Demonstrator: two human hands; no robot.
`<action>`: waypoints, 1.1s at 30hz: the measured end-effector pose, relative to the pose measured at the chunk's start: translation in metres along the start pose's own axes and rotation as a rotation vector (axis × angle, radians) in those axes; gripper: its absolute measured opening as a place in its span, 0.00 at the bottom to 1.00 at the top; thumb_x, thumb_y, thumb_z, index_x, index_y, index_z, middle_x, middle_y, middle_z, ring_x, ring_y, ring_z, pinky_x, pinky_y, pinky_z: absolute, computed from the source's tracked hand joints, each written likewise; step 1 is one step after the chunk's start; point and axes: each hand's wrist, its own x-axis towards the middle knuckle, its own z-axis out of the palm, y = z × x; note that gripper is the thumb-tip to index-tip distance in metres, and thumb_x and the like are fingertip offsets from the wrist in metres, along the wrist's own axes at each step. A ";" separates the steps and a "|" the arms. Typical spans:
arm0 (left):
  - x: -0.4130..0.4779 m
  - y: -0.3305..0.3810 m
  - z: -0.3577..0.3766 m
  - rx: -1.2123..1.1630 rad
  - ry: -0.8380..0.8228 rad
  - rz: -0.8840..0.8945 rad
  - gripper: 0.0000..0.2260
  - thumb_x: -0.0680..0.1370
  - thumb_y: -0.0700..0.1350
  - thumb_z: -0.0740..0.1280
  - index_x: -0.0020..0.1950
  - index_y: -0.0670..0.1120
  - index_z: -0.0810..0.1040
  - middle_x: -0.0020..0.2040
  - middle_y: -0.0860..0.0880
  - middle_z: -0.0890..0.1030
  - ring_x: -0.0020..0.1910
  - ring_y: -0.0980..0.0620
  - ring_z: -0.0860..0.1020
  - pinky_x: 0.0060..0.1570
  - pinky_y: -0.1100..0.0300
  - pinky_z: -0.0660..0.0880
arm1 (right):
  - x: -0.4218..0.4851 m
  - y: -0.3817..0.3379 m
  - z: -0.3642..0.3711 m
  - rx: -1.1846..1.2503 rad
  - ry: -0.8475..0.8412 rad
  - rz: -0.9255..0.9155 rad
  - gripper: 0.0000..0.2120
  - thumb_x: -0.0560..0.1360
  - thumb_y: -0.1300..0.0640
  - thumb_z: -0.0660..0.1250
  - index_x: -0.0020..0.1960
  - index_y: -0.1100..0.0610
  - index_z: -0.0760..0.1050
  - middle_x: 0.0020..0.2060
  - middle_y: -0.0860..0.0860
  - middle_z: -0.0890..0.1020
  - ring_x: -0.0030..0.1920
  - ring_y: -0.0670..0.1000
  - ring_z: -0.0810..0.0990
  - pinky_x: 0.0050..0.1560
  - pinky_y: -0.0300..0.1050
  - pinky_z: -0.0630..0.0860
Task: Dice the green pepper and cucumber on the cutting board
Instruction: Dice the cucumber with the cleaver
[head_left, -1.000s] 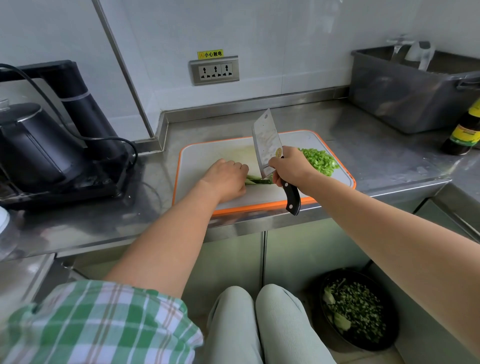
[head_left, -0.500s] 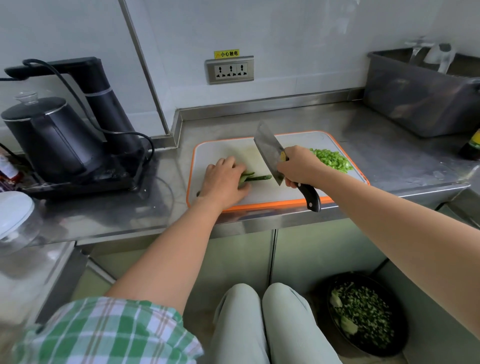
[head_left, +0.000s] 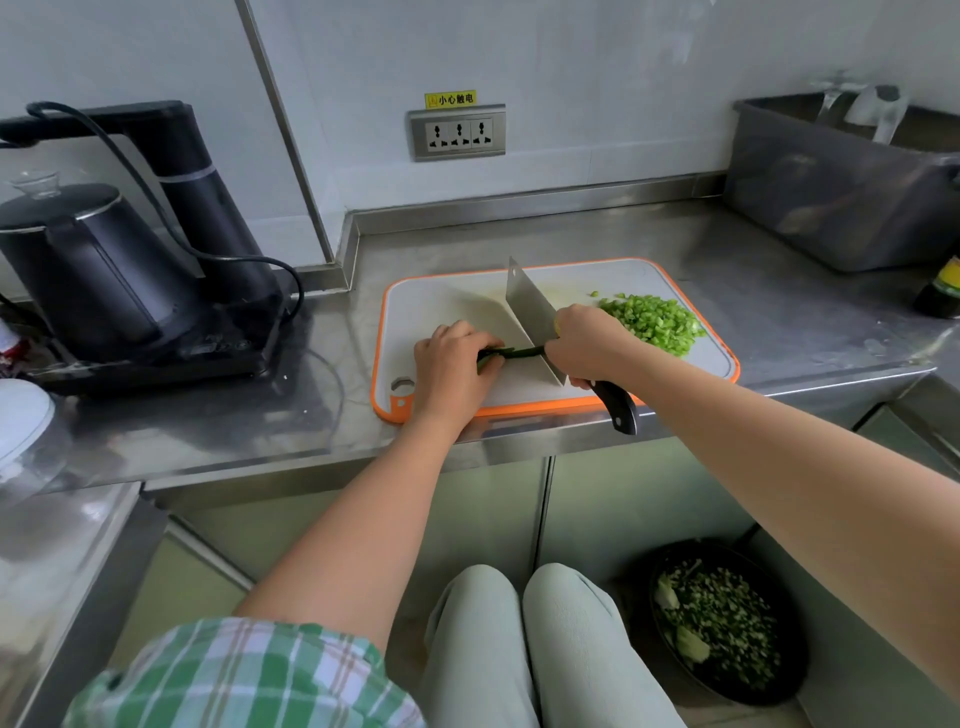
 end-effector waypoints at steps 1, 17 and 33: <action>0.000 -0.001 0.000 -0.007 0.002 -0.001 0.08 0.74 0.47 0.70 0.52 0.52 0.83 0.45 0.49 0.79 0.49 0.45 0.75 0.45 0.55 0.66 | 0.001 -0.001 0.001 -0.004 0.012 0.003 0.04 0.69 0.68 0.58 0.37 0.63 0.70 0.24 0.56 0.76 0.25 0.55 0.75 0.28 0.40 0.71; -0.002 -0.002 0.002 -0.004 0.031 0.017 0.07 0.75 0.47 0.70 0.51 0.52 0.83 0.45 0.50 0.79 0.47 0.46 0.75 0.44 0.54 0.68 | 0.001 0.003 -0.001 0.092 -0.026 0.022 0.06 0.70 0.69 0.56 0.36 0.64 0.69 0.28 0.59 0.78 0.29 0.57 0.76 0.28 0.43 0.71; -0.007 0.006 0.001 0.109 0.028 -0.027 0.17 0.71 0.54 0.62 0.55 0.51 0.82 0.49 0.49 0.76 0.53 0.46 0.73 0.51 0.51 0.66 | -0.003 -0.003 0.001 0.080 -0.013 0.011 0.06 0.70 0.69 0.56 0.36 0.62 0.68 0.26 0.57 0.77 0.27 0.57 0.75 0.31 0.43 0.72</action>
